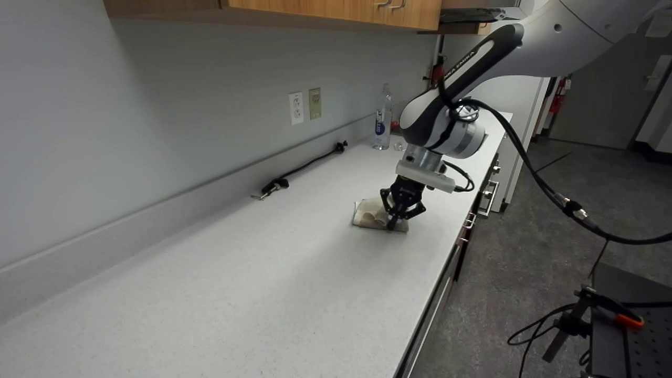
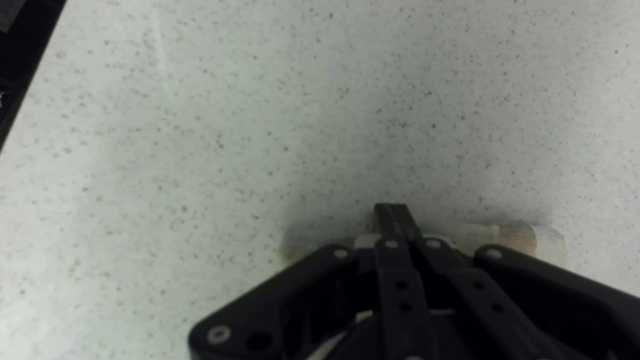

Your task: Fold the towel

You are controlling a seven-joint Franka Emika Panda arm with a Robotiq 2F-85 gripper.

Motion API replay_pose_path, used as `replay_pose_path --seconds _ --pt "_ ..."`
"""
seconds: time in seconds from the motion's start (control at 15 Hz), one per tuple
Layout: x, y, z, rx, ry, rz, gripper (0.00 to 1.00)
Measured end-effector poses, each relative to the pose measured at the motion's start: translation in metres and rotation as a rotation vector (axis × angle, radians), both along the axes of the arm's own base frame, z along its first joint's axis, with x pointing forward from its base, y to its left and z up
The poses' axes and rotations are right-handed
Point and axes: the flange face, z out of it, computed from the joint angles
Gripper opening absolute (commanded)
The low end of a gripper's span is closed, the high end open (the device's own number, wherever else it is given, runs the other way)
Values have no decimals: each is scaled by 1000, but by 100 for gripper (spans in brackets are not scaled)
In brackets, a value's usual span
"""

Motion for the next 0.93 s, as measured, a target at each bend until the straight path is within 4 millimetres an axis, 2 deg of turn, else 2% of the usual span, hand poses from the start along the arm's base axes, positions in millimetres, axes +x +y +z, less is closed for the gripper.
replay_pose_path --seconds 0.4,0.93 --pt "17 -22 16 -28 -59 -34 0" --pt "31 -31 21 -27 -87 -48 0"
